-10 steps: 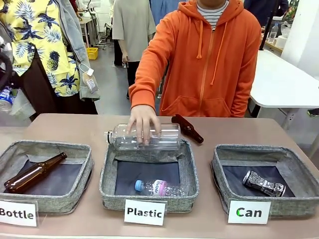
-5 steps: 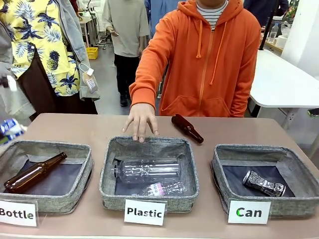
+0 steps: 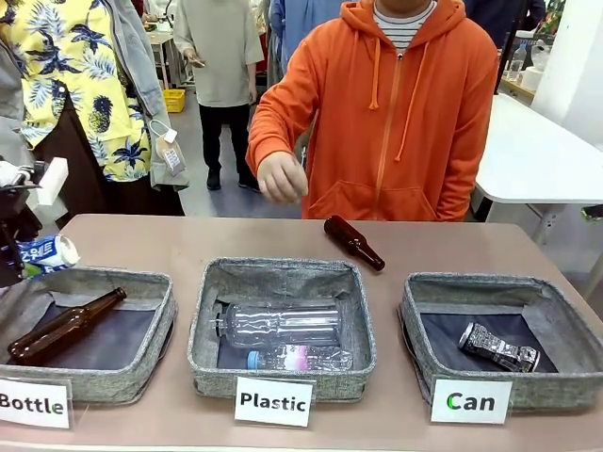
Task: Sort the can waste into the basket.
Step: Pick up the can waste from the table and place it in the right Fabric basket.
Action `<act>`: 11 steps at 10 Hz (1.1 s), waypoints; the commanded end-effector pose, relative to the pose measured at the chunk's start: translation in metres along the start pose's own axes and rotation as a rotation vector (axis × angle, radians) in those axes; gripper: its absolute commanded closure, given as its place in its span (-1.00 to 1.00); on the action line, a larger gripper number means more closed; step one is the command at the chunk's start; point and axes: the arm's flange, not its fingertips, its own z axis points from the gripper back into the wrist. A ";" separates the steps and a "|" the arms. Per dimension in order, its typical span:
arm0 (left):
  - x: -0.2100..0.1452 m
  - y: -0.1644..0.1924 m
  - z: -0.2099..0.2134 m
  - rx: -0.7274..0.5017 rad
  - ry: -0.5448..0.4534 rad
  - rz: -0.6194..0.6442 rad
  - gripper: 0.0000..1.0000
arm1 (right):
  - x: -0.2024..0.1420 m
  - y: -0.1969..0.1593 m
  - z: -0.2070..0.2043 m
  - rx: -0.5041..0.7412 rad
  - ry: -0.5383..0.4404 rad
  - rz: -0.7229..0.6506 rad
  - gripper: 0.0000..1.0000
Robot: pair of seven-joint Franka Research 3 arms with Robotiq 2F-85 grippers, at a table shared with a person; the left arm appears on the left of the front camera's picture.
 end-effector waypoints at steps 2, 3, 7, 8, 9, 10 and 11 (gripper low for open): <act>0.001 -0.007 -0.003 -0.026 0.021 0.036 1.00 | 0.000 0.002 0.001 0.000 0.006 0.019 -1.00; 0.001 -0.007 -0.003 -0.026 0.021 0.036 1.00 | 0.000 0.002 0.001 0.000 0.006 0.019 -1.00; 0.170 -0.021 -0.015 0.025 -0.159 -0.529 0.37 | -0.032 0.069 0.060 -0.438 0.091 -0.035 -1.00; 0.231 -0.025 -0.017 0.001 -0.236 -0.658 0.37 | -0.061 0.072 0.083 -0.492 0.042 -0.015 -1.00; 0.286 -0.031 -0.022 0.015 -0.331 -0.643 0.37 | -0.090 0.069 0.102 -0.513 0.014 0.008 -1.00; 0.340 -0.040 -0.031 -0.006 -0.362 -0.653 0.37 | -0.118 0.061 0.118 -0.531 0.003 0.029 -1.00; 0.396 -0.056 -0.046 -0.002 -0.389 -0.647 0.37 | -0.140 0.051 0.133 -0.541 -0.020 0.053 -1.00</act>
